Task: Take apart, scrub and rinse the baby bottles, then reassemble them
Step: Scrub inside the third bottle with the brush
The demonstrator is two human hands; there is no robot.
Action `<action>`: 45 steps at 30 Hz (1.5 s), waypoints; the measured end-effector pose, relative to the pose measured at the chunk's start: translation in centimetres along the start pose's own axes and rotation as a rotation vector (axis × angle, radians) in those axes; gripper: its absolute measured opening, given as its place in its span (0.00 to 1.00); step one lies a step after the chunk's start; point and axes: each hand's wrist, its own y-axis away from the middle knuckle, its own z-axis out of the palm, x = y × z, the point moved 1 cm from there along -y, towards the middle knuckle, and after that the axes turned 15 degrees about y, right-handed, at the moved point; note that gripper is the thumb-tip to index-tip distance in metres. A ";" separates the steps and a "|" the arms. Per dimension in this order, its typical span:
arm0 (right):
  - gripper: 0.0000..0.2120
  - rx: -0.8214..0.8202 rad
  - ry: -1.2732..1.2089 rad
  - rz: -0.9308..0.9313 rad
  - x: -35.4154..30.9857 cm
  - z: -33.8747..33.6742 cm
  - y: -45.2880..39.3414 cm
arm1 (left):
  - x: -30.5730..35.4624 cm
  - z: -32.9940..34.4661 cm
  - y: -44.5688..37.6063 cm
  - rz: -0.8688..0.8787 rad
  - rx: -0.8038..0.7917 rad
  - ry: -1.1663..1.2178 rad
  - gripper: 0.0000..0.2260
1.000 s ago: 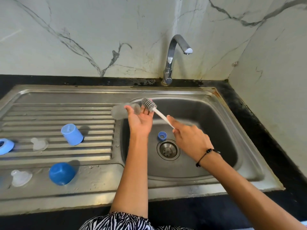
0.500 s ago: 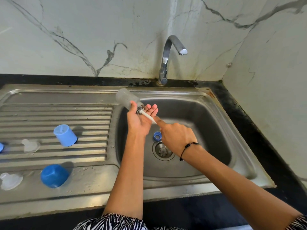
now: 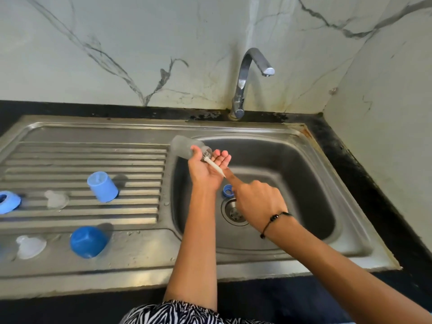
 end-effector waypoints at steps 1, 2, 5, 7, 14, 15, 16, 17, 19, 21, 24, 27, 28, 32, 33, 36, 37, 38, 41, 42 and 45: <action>0.34 0.013 0.056 -0.012 0.0 0.1 0.3 | 0.1 0.0 0.1 0.002 0.003 0.013 0.23; 0.35 0.032 0.098 -0.024 0.2 -0.1 0.5 | 0.2 0.0 0.1 0.004 0.004 0.025 0.23; 0.31 0.118 0.196 -0.048 0.5 -0.3 1.3 | 0.7 -0.2 0.0 -0.002 -0.009 0.037 0.23; 0.28 0.266 0.273 -0.033 0.8 -0.3 1.5 | 0.9 -0.2 -0.1 0.001 -0.019 0.044 0.23; 0.23 0.498 0.281 -0.043 1.0 -0.3 1.7 | 0.7 -0.1 -0.4 0.013 -0.020 0.056 0.23; 0.24 0.483 0.281 -0.025 1.1 -0.3 1.2 | 0.4 0.0 -0.4 0.003 -0.027 0.037 0.23; 0.25 0.461 0.277 -0.010 1.0 -0.5 0.7 | 0.2 0.2 -0.4 -0.006 -0.034 0.018 0.23; 0.26 0.453 0.290 0.005 0.9 -0.7 0.3 | 0.1 0.4 -0.4 -0.011 -0.045 0.001 0.23; 0.26 0.350 0.308 0.003 0.7 -1.1 -0.3 | -0.2 0.7 -0.4 -0.014 -0.065 -0.028 0.22; 0.26 0.251 0.185 -0.017 0.6 -0.9 -1.0 | -0.8 0.9 -0.1 -0.039 -0.104 -0.078 0.22; 0.23 0.274 0.115 0.006 0.6 -1.3 -2.3 | -2.0 0.9 0.6 -0.084 -0.154 -0.147 0.26; 0.21 0.224 0.080 -0.001 1.0 -1.1 -2.7 | -1.6 0.6 0.6 -0.083 -0.161 -0.120 0.22; 0.22 0.187 0.039 -0.007 1.1 -1.0 -2.5 | -1.2 0.3 0.5 -0.063 -0.136 -0.086 0.20; 0.28 0.109 0.031 -0.048 0.6 -0.4 -0.5 | -0.2 -0.8 -0.1 -0.012 -0.053 -0.080 0.16; 0.29 0.132 0.067 -0.040 0.4 -0.3 -0.2 | -0.2 -0.9 -0.2 -0.012 -0.044 -0.093 0.15; 0.30 0.242 0.203 0.005 0.3 0.0 0.8 | -0.4 -1.2 -0.5 -0.001 -0.019 -0.161 0.11; 0.29 0.274 0.216 0.024 0.4 0.2 0.9 | -0.3 -1.4 -0.5 0.002 -0.004 -0.186 0.10; 0.28 0.306 0.216 0.024 0.7 0.5 1.1 | -0.3 -1.5 -0.6 0.001 0.015 -0.202 0.10; 0.26 0.322 0.267 -0.023 0.8 1.6 1.9 | -0.1 -2.1 -1.0 0.011 0.074 -0.192 0.06; 0.25 0.336 0.285 -0.027 0.9 2.0 2.2 | -0.1 -2.3 -1.1 0.020 0.091 -0.178 0.04; 0.19 0.396 0.349 -0.022 1.0 2.5 2.9 | -0.1 -2.5 -1.3 0.027 0.122 -0.067 0.07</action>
